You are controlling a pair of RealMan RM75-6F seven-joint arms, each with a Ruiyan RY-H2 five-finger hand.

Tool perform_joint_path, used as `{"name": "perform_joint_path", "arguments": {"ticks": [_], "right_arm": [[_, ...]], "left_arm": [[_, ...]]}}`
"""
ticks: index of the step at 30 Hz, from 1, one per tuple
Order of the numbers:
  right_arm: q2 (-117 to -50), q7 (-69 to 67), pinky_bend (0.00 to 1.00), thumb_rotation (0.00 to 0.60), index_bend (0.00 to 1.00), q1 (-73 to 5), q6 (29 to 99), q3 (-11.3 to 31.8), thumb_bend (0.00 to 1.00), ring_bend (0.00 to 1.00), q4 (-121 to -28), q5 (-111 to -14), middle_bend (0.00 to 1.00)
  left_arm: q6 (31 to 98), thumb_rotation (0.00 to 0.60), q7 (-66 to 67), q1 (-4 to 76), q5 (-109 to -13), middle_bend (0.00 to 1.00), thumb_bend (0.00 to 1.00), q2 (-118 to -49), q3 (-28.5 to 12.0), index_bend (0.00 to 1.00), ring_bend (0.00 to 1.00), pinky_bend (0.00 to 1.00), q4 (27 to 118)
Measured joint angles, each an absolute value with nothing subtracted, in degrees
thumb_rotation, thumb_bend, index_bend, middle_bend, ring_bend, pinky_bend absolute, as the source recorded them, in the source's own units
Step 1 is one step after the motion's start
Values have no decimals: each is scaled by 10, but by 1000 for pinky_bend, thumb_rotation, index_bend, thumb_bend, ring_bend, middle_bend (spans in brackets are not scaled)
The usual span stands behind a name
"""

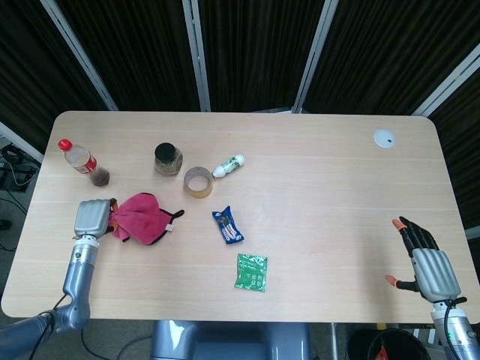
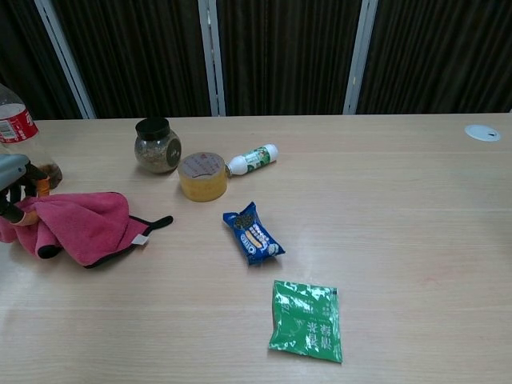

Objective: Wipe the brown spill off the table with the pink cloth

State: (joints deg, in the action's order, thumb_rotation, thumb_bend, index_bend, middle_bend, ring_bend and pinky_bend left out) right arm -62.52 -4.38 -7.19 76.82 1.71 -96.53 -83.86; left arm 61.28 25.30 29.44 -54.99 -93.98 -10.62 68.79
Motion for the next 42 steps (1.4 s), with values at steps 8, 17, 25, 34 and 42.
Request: {"name": "perform_joint_path", "arguments": {"ticks": [8,17,25,34,42], "right_arm": [[-625,-50,80,600,39,-72,769,18,0,0,-965,-839,0],[-624,-54,80,600,39,-72,767,18,0,0,-964,-838,0],[-623,-57,80,600,39,-73,766,18,0,0,-964,-838,0],[-622,-59,80,600,39,-72,767,18,0,0,-964,-838,0],[-624,-51,80,600,39,-73,766,18,0,0,-964,-837,0]], "left_arm": [[612,600,266,307,-559,588,589,-957,-105,823,488,550,723],[609,600,301,340,-565,587,589,-1027,-106,824,489,549,738],[615,600,347,375,-562,582,587,-1078,-119,823,488,548,744],[643,600,325,377,-582,570,587,-1080,-132,812,486,546,771],[661,600,298,363,-591,569,585,-1009,-151,812,486,546,803]]}}
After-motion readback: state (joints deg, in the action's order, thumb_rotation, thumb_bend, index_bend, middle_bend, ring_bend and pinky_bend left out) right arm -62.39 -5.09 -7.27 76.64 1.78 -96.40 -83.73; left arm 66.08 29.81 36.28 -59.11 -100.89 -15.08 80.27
